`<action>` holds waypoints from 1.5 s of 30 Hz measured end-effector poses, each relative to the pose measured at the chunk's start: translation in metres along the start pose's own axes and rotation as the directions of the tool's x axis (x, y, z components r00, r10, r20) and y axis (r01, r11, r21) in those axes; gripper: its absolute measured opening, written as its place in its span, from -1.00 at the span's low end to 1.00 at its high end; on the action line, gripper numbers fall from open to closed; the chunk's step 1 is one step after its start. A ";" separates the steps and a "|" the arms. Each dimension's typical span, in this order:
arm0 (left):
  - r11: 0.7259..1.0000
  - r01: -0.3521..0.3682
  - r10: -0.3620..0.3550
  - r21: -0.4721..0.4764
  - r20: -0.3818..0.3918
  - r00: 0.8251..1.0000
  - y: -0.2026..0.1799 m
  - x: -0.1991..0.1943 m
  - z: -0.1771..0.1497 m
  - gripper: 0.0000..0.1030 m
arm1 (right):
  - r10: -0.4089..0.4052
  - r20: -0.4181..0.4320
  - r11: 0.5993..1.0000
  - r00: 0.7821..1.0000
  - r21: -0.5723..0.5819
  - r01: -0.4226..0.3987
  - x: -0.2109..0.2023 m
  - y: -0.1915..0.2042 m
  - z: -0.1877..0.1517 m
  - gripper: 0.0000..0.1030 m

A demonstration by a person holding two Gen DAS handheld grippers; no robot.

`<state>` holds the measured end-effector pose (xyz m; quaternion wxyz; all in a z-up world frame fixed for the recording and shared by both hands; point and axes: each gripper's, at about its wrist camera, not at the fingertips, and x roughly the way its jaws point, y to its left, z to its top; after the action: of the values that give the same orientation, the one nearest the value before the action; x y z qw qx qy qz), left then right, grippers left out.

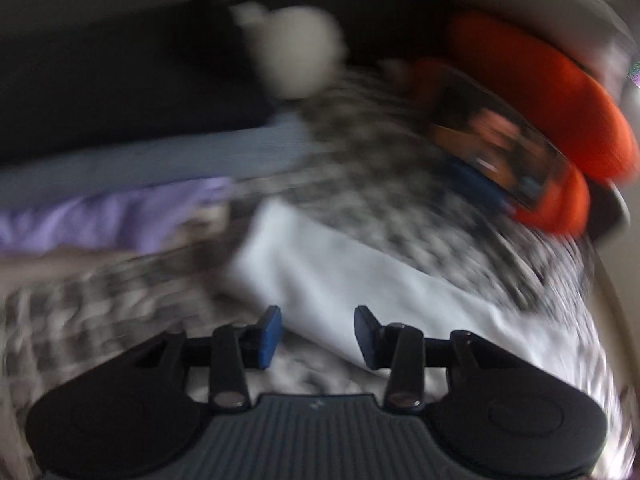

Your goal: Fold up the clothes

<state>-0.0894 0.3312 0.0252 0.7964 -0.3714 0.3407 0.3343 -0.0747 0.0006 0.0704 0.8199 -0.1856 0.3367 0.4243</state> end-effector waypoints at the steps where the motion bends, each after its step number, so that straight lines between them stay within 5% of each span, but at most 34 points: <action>1: 1.000 0.002 -0.002 -0.025 -0.005 1.000 0.004 0.002 0.002 -0.20 | -0.003 0.005 1.000 1.000 0.003 0.003 -0.001 -0.001 0.000 -0.56; 10: 1.000 -0.012 0.012 -0.015 0.003 1.000 0.000 0.009 0.004 -0.25 | -0.016 0.018 1.000 1.000 0.014 0.016 -0.004 -0.005 0.002 -0.56; 12: 1.000 0.006 -0.006 0.012 -0.002 1.000 -0.002 0.008 0.003 -0.64 | -0.022 0.021 1.000 1.000 0.021 0.021 -0.005 -0.007 0.002 -0.56; 14: 0.999 0.053 -0.053 -0.004 -0.004 0.999 0.000 0.006 0.002 -0.81 | -0.028 0.027 0.999 0.999 0.035 0.028 -0.006 -0.010 0.002 -0.56; 18: 0.994 0.106 -0.109 0.036 0.078 0.991 -0.008 -0.009 0.001 -0.91 | -0.049 0.037 0.996 0.998 0.070 0.046 -0.010 -0.019 0.001 -0.56; 22: 0.980 0.174 -0.188 0.096 0.165 0.968 -0.021 -0.029 -0.006 -0.92 | -0.078 0.055 0.991 0.995 0.115 0.071 -0.016 -0.032 0.000 -0.56; 25: 0.946 0.254 -0.299 0.203 0.232 0.926 -0.043 -0.052 -0.020 -0.92 | -0.119 0.080 0.974 0.990 0.202 0.101 -0.025 -0.052 -0.001 -0.56; 27: 0.891 0.311 -0.407 0.331 0.278 0.870 -0.066 -0.075 -0.039 -0.92 | -0.156 0.093 0.945 0.983 0.305 0.121 -0.034 -0.074 -0.005 -0.56; 29: 0.806 0.370 -0.526 0.462 0.272 0.806 -0.090 -0.096 -0.066 -0.92 | -0.195 0.101 0.899 0.976 0.416 0.136 -0.044 -0.098 -0.010 -0.55; 31: 0.697 0.427 -0.632 0.577 0.211 0.746 -0.114 -0.111 -0.095 -0.92 | -0.233 0.104 0.833 0.967 0.535 0.143 -0.055 -0.124 -0.018 -0.51; 33: 0.570 0.471 -0.700 0.674 0.099 0.707 -0.135 -0.116 -0.128 -0.91 | -0.255 0.105 0.764 0.961 0.632 0.134 -0.064 -0.145 -0.029 -0.47; 34: 0.505 0.477 -0.715 0.720 0.039 0.698 -0.144 -0.116 -0.145 -0.91 | -0.259 0.106 0.733 0.960 0.669 0.124 -0.068 -0.153 -0.035 -0.47; 39: 0.135 0.466 -0.608 0.874 -0.299 0.736 -0.163 -0.100 -0.217 -0.83 | -0.214 0.109 0.633 0.971 0.772 0.053 -0.070 -0.175 -0.056 -0.38; 40: 0.088 0.470 -0.575 0.878 -0.341 0.744 -0.163 -0.097 -0.224 -0.82 | -0.198 0.106 0.624 0.974 0.781 0.042 -0.068 -0.177 -0.058 -0.38; 42: 0.042 0.470 -0.543 0.881 -0.375 0.751 -0.161 -0.094 -0.229 -0.81 | -0.175 0.090 0.618 0.980 0.785 0.038 -0.063 -0.176 -0.059 -0.37; 45: 0.028 0.504 -0.552 0.863 -0.407 0.728 -0.156 -0.097 -0.222 -0.71 | -0.152 0.062 0.619 0.986 0.784 0.046 -0.059 -0.176 -0.060 -0.36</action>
<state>-0.0848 0.0443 0.0500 0.9205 0.0862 0.2894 -0.2479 0.0222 -0.1690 0.0735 0.8602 0.1958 0.4257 0.2012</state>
